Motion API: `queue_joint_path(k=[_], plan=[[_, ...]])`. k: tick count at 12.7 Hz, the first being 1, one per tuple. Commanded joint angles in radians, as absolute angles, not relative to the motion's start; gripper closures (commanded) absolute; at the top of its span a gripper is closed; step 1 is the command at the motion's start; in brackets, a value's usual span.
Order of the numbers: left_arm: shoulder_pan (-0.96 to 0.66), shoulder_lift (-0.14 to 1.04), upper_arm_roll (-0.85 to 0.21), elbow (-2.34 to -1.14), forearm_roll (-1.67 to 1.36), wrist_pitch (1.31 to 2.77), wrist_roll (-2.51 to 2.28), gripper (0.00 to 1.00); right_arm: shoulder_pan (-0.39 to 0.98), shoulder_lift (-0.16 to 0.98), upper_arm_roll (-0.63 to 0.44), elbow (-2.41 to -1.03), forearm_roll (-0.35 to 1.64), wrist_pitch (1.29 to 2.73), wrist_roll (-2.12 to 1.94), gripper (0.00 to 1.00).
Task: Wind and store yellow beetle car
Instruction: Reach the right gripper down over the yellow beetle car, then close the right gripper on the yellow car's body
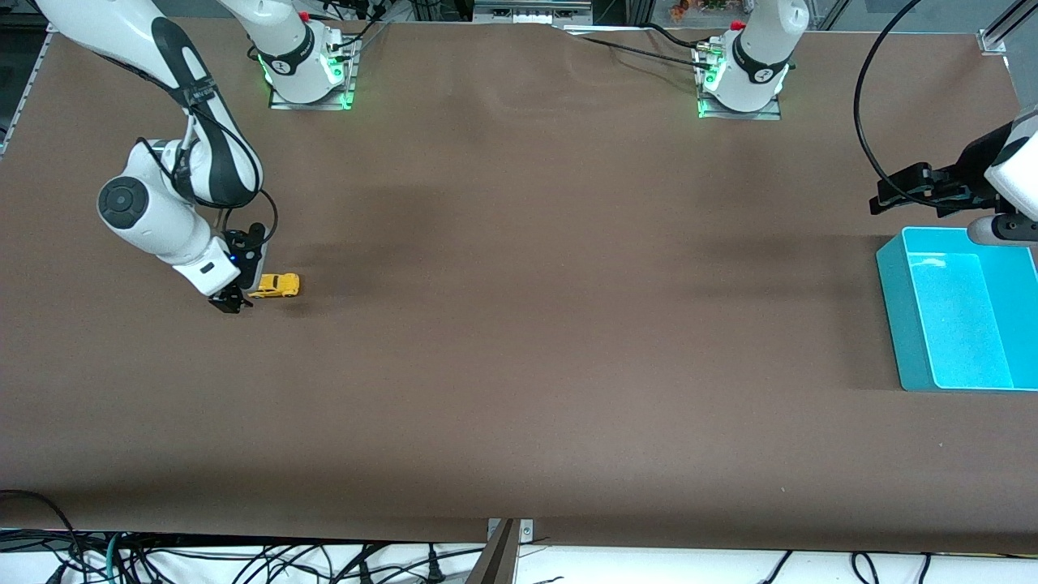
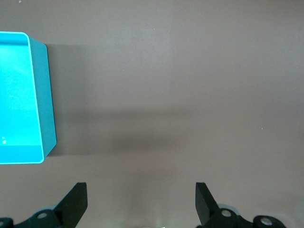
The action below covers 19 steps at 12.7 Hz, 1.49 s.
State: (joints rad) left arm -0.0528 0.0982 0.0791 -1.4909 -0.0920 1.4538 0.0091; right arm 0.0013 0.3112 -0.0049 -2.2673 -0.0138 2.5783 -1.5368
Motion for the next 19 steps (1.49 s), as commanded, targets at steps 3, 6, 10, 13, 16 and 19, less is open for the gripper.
queue_joint_path(k=[3,6,10,13,16,19], plan=[[-0.049,0.095,0.077,-1.488,-0.078,1.46,0.031,0.0,-0.009,0.337,0.006,-2.304,-0.015,2.647,-1.606,0.0],[-0.049,0.095,0.077,-1.488,-0.078,1.46,0.031,0.0,-0.009,0.367,0.006,-2.304,-0.015,2.711,-1.654,0.16],[-0.049,0.095,0.077,-1.488,-0.078,1.46,0.031,0.0,-0.009,0.38,0.006,-2.304,-0.015,2.714,-1.655,0.64],[-0.049,0.095,0.078,-1.488,-0.078,1.46,0.031,0.0,-0.009,0.383,0.006,-2.304,-0.015,2.711,-1.655,0.8],[-0.048,0.097,0.078,-1.488,-0.078,1.46,0.031,0.0,-0.009,0.391,0.005,-2.306,-0.014,2.706,-1.655,0.8],[-0.048,0.097,0.078,-1.488,-0.078,1.46,0.031,0.0,-0.017,0.397,-0.021,-2.328,-0.014,2.704,-1.667,0.8]])
